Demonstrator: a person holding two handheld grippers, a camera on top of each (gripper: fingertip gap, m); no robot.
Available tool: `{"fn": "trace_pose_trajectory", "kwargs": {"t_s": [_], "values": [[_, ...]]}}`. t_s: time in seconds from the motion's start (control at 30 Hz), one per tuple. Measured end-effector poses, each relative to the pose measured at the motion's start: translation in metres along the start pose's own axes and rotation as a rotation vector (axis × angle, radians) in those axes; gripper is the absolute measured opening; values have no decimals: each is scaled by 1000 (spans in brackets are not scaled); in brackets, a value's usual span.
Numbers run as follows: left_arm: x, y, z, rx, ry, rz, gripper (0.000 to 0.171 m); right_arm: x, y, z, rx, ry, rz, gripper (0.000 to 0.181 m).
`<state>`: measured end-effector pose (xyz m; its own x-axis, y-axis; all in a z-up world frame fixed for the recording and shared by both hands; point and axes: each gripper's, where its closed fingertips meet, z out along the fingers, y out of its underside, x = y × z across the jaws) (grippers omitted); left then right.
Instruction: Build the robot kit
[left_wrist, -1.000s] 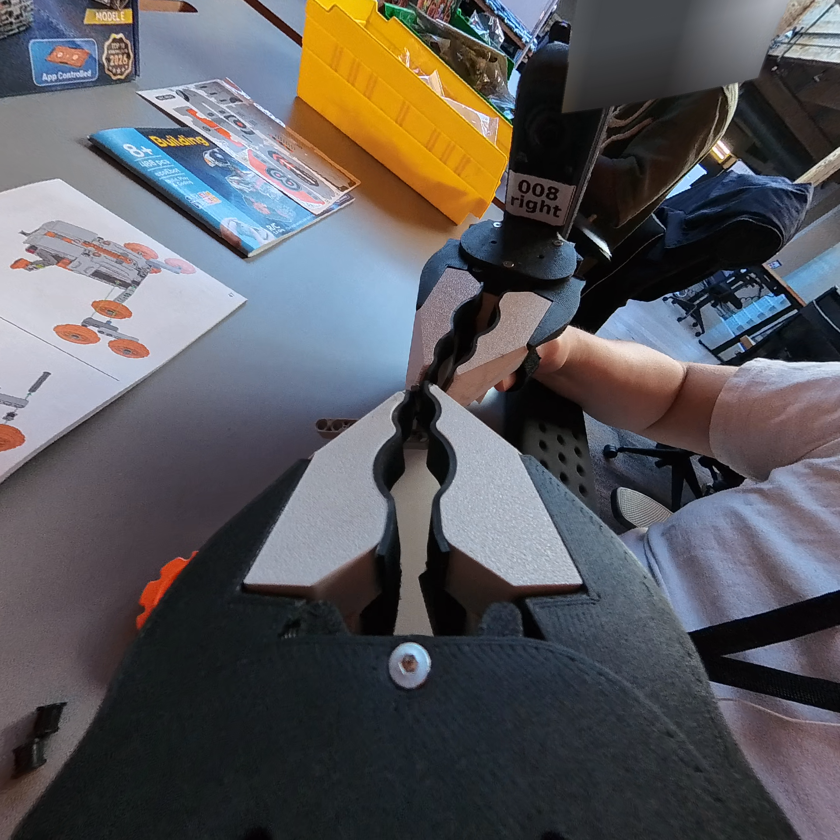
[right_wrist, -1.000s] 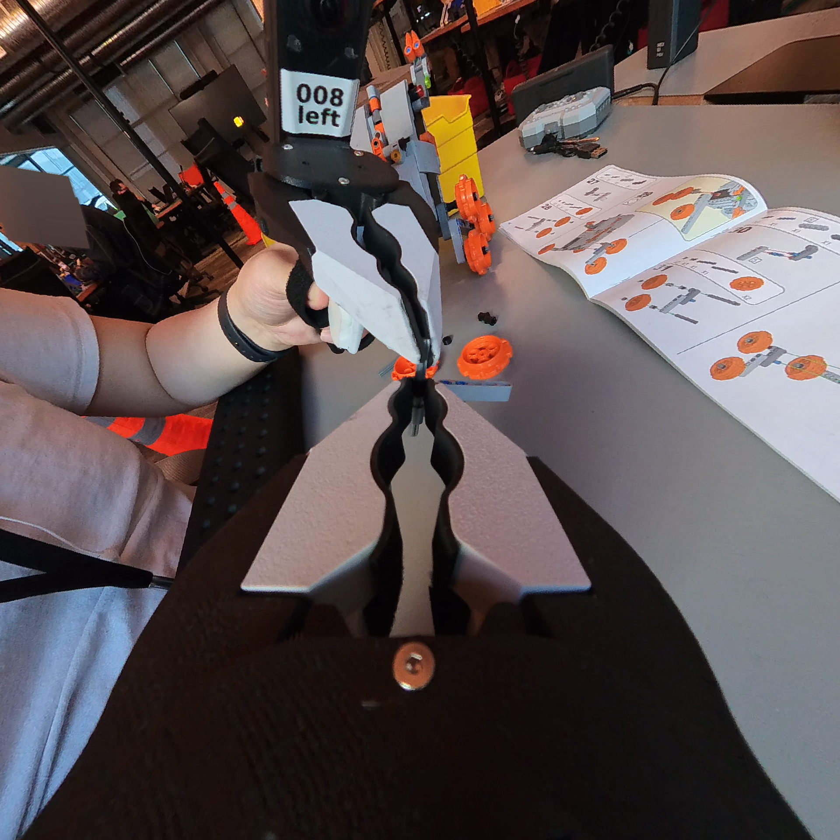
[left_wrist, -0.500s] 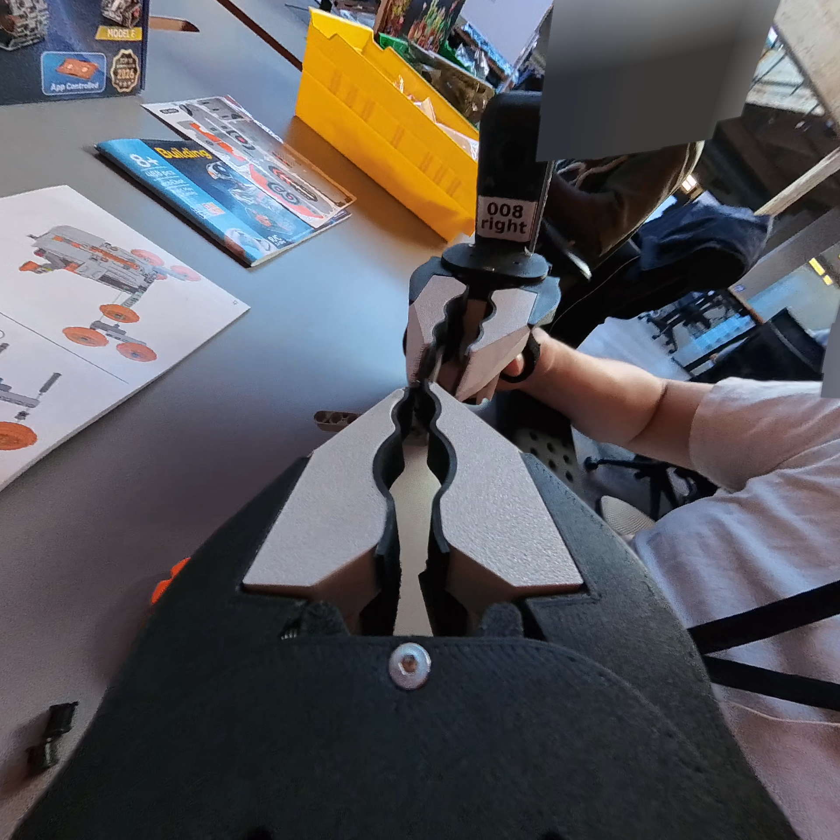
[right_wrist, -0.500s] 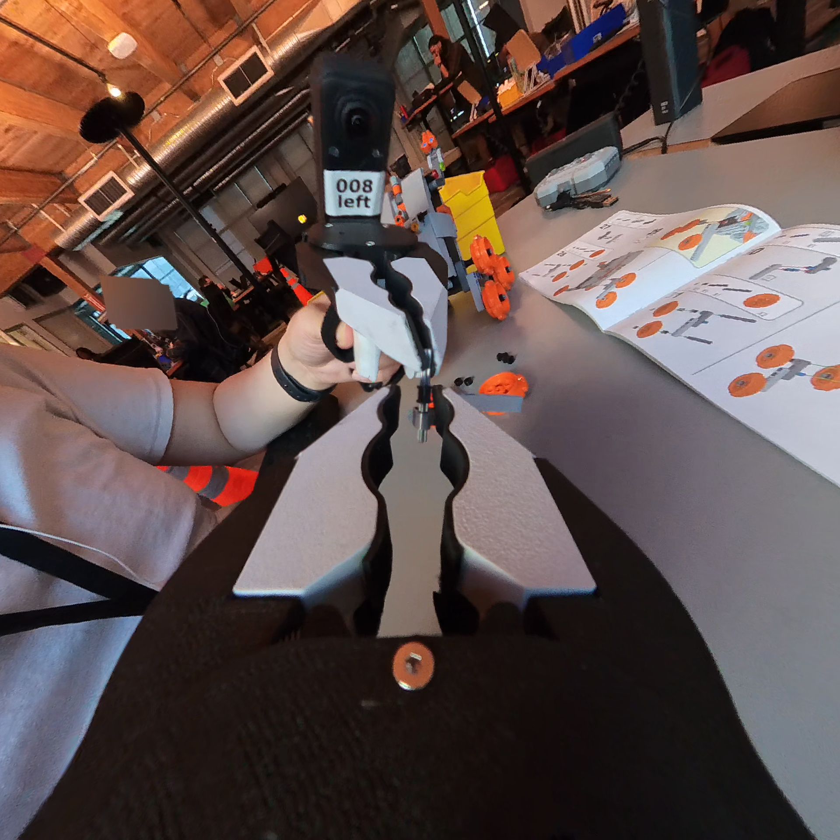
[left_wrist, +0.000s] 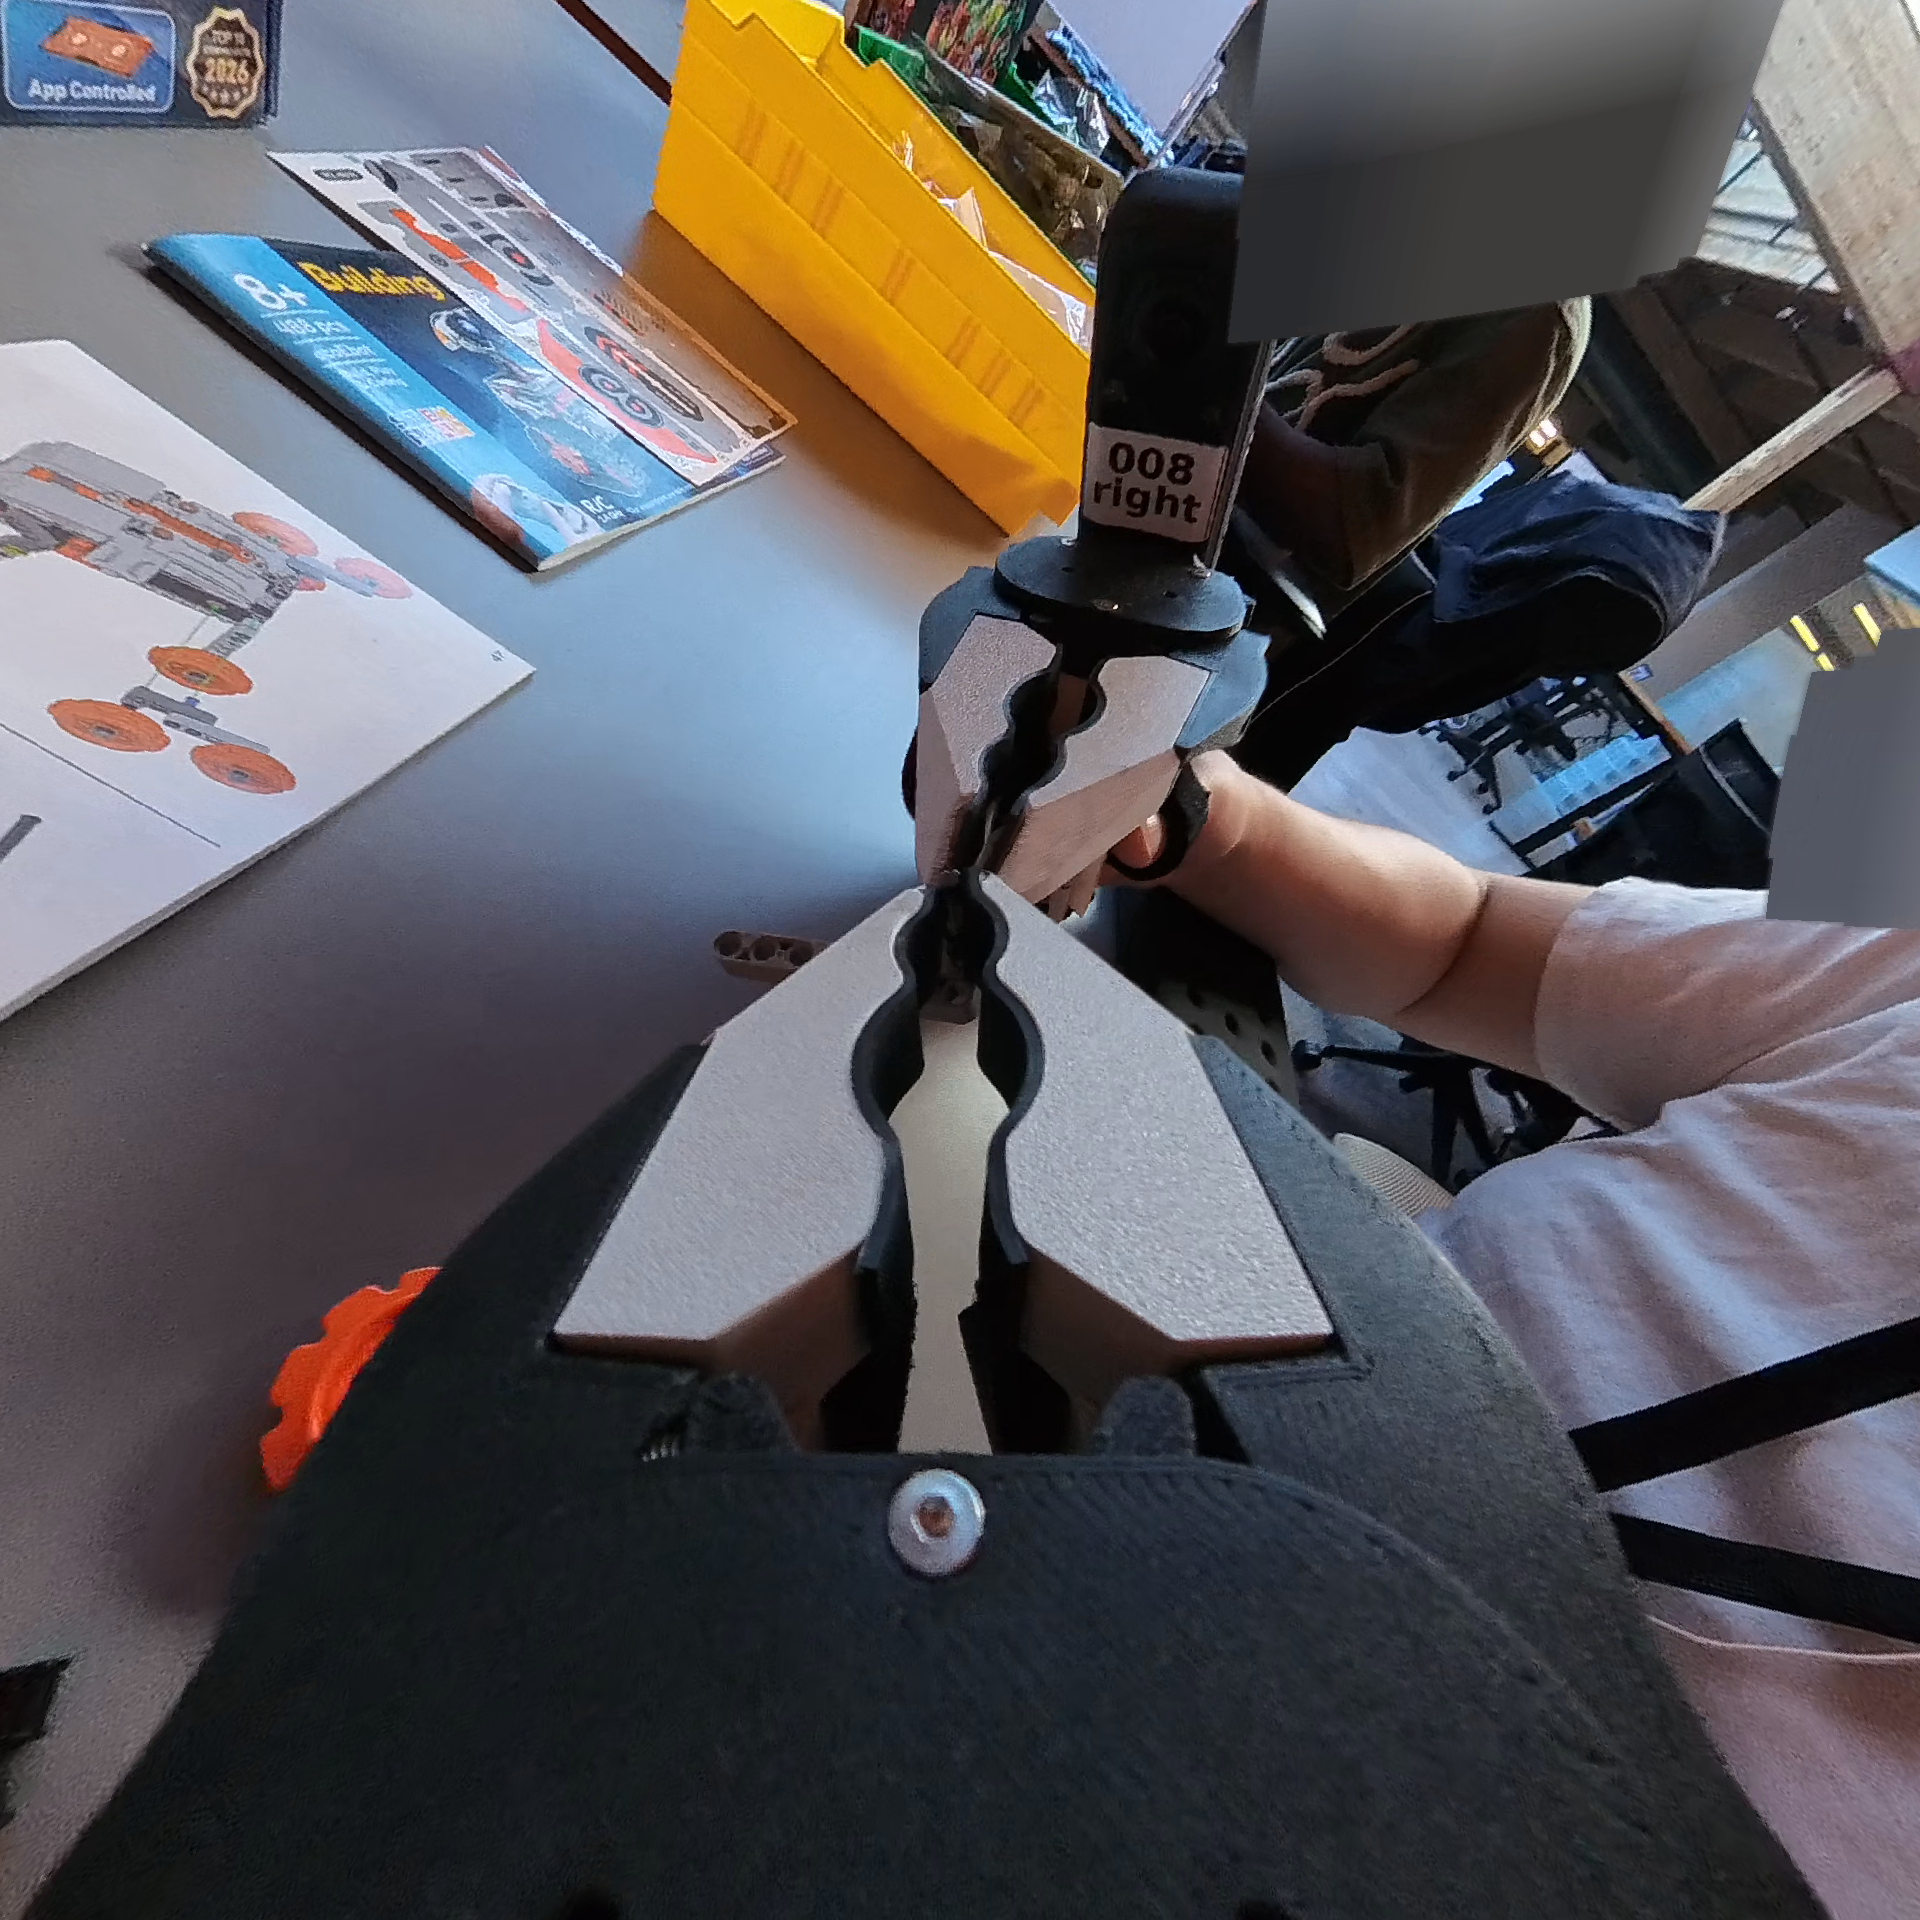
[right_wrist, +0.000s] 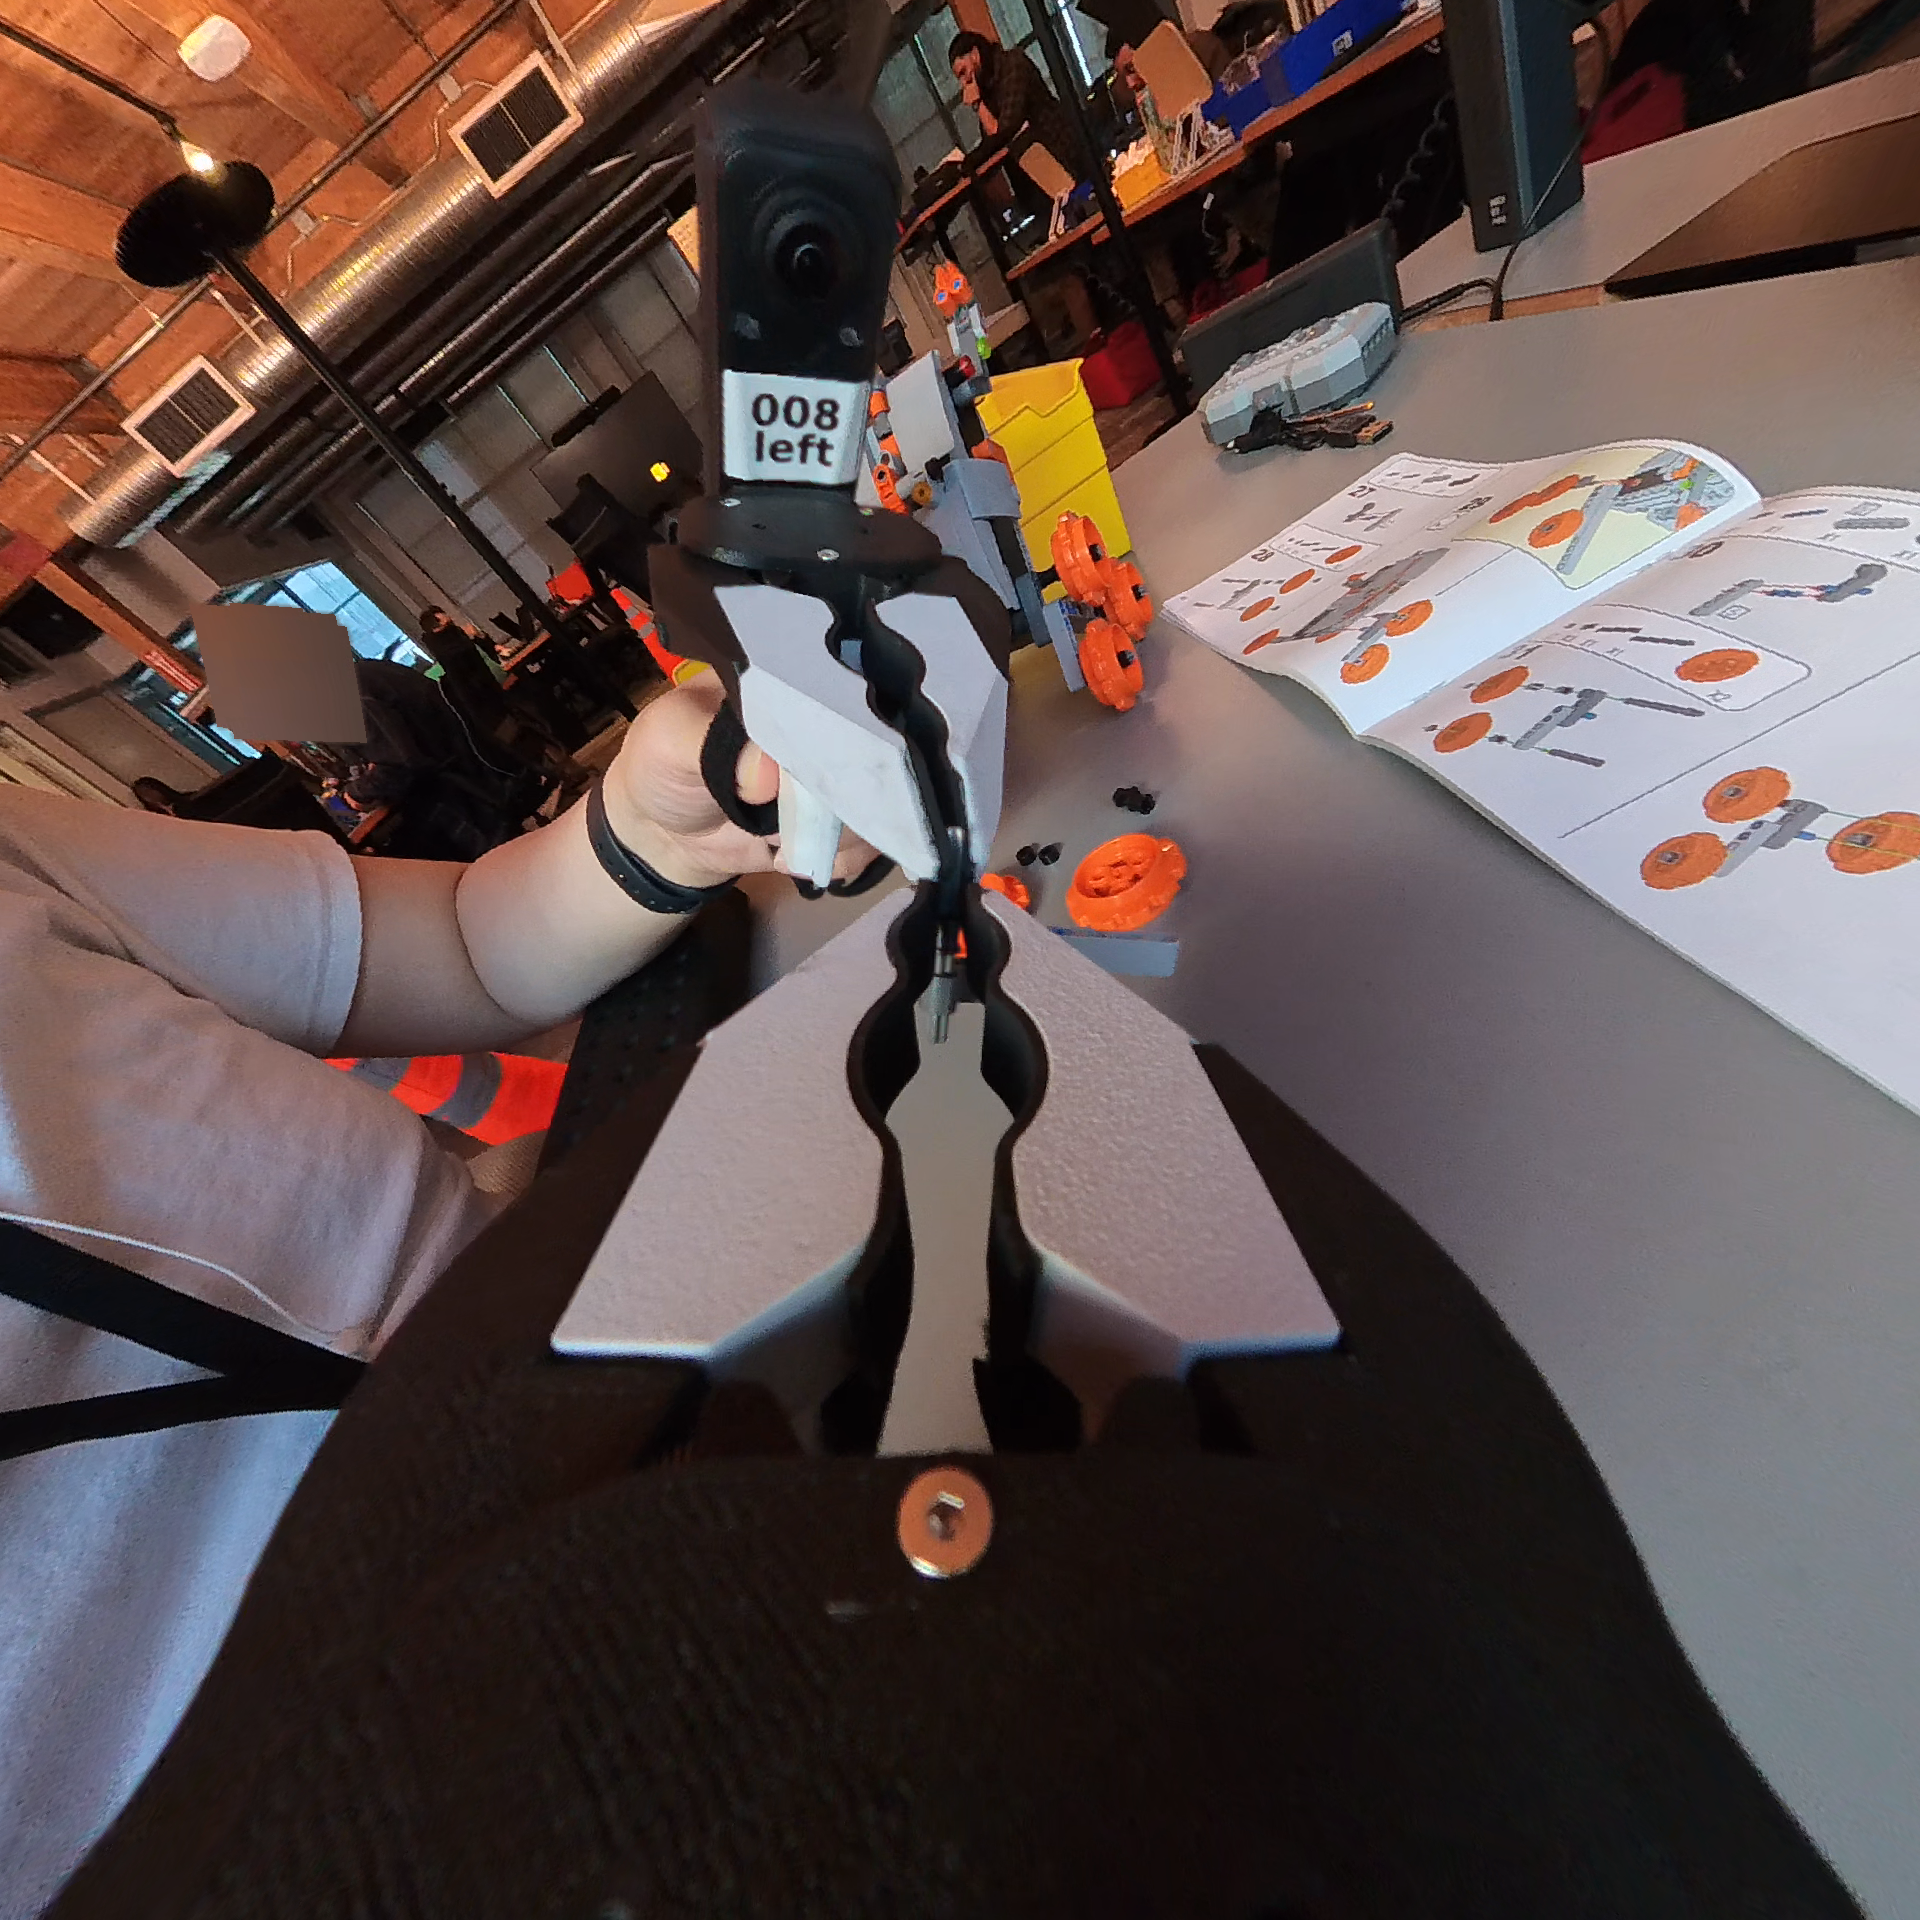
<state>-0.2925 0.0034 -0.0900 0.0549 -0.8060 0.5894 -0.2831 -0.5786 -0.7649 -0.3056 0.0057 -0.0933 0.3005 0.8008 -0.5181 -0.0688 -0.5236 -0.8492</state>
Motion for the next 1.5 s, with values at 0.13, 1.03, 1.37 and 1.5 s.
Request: {"fn": "trace_pose_trajectory", "kwargs": {"t_s": [0.13,1.03,1.37,1.5], "values": [[-2,1,0,5,9,-36,1,2,1,0,-3,3,14,5],[2,2,3,-9,-5,4,1,-1,7,2,-19,-93,210,9],[1,6,4,-27,11,-27,1,-3,10,3,-31,-115,236,7],[0,5,4,-14,9,-49,1,-2,8,3,-19,-98,220,7]]}}
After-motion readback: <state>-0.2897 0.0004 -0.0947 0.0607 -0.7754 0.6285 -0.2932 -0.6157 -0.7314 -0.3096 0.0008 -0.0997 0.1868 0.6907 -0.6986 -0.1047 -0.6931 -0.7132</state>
